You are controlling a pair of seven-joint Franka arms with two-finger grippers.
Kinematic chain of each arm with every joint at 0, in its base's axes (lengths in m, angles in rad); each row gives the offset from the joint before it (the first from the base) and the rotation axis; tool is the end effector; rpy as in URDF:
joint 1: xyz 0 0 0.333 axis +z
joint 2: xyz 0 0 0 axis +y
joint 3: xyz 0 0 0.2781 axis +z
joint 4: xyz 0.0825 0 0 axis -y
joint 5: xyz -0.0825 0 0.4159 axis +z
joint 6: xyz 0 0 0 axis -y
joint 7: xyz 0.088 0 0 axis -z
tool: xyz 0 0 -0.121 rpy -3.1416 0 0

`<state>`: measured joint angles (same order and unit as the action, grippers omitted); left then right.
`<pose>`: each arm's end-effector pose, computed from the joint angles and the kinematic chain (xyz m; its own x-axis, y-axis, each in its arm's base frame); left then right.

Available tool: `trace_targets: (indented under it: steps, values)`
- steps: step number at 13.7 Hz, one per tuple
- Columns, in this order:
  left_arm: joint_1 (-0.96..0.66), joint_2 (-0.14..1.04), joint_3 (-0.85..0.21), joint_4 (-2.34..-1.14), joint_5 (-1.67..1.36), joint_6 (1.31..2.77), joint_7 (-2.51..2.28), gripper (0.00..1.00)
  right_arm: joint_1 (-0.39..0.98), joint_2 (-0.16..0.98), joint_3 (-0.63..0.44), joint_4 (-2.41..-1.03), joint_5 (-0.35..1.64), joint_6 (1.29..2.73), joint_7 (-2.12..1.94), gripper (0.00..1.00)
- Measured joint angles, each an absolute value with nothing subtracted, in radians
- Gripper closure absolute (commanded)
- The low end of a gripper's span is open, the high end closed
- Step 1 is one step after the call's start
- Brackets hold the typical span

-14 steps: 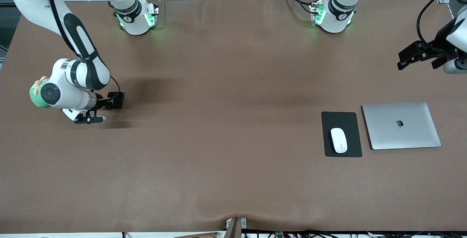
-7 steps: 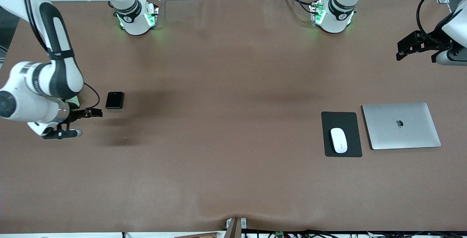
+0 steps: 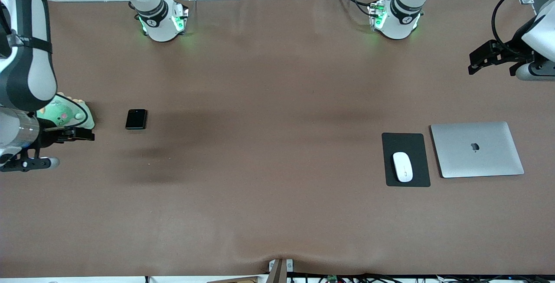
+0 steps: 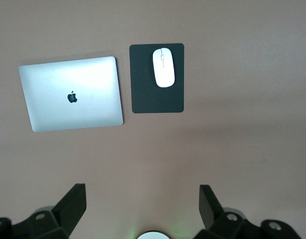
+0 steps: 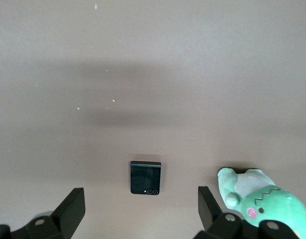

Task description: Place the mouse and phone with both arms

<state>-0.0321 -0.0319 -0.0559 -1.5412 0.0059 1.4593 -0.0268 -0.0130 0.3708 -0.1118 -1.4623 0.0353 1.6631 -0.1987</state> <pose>0.5633 -0.0494 0.5962 0.9969 -0.0603 -0.0498 -0.0608 -0.9981 -0.0090 0.6631 -0.0713 0.4013 0.9836 0.0730 -0.1649 0.0695 -0.9972 -0.0267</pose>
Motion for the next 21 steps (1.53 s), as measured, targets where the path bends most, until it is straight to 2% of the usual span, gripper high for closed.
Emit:
trace_targets:
  steps: [4,6,12,15,21]
  values:
    - [-0.032,-0.032,-0.057,-1.544,0.005,1.460,-0.028,0.00,-0.013,0.367,-0.112,-1.345,0.035,1.606,-0.161,0.00]
    - [-0.032,-0.033,-0.066,-1.548,0.004,1.460,-0.028,0.00,-0.013,0.346,-0.108,-1.320,0.035,1.534,-0.137,0.00]
    - [-0.032,-0.041,-0.075,-1.558,0.004,1.460,-0.033,0.00,-0.008,0.193,-0.100,-1.312,0.035,1.349,-0.126,0.00]
    - [-0.031,-0.041,-0.074,-1.558,0.004,1.460,-0.033,0.00,-0.008,0.127,-0.098,-1.331,0.035,1.306,-0.124,0.00]
    - [-0.021,-0.047,-0.068,-1.558,0.004,1.460,0.038,0.00,-0.008,-0.012,-0.098,-1.473,0.035,1.306,-0.124,0.00]
